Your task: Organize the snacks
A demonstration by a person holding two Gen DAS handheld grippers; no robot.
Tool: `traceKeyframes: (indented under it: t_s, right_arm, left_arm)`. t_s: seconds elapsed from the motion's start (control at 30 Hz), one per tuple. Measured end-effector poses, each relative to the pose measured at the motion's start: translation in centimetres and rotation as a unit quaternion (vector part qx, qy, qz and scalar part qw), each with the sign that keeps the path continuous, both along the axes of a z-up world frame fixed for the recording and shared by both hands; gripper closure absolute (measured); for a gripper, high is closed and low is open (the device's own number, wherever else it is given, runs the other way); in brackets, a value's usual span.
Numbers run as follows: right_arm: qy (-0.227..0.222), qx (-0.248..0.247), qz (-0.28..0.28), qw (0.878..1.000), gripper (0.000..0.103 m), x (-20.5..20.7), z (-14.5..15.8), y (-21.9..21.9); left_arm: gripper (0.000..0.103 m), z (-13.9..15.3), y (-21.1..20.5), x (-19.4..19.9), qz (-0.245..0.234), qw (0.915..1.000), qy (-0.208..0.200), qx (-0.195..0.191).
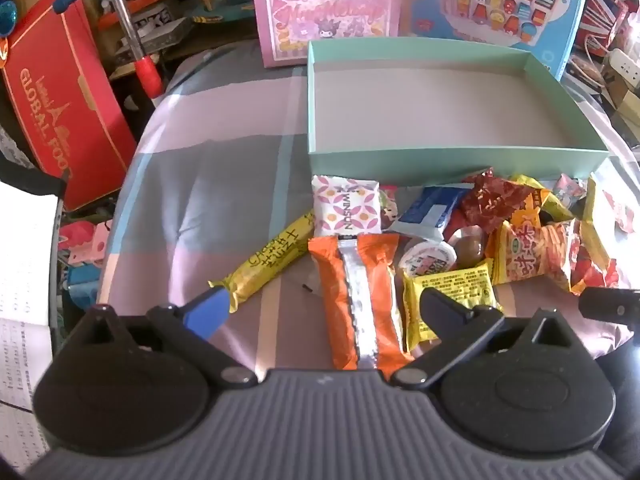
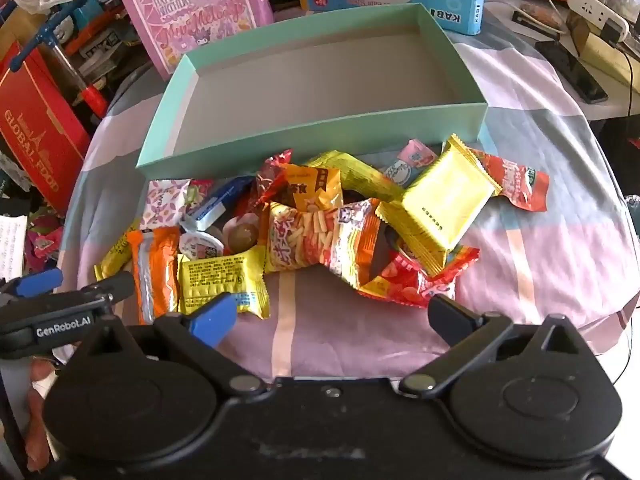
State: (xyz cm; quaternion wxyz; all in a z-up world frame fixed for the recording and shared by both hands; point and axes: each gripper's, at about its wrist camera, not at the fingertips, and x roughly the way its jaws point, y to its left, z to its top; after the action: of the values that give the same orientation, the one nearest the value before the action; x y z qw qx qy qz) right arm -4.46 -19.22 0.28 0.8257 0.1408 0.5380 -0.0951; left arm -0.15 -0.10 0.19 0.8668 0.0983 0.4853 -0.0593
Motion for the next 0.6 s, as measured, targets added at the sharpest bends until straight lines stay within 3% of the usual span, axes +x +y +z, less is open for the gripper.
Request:
traceKeyframes:
  t_s: [0.2, 0.33, 0.6]
  right_arm:
    - [-0.019, 0.003, -0.010, 1.000, 0.000, -0.5, 0.4, -1.0]
    - [-0.014, 0.007, -0.011, 1.000, 0.000, -0.6, 0.3, -0.8]
    - [-0.012, 0.009, -0.011, 1.000, 0.000, -0.6, 0.2, -0.7]
  left_arm:
    - [0.000, 0.7, 0.2, -0.5, 0.007, 0.9998, -0.002, -0.017]
    - [0.000, -0.2, 1.1, 0.2, 0.023, 0.9990, 0.027, -0.027]
    - [0.000, -0.4, 0.6, 0.4, 0.023, 0.9990, 0.035, -0.019]
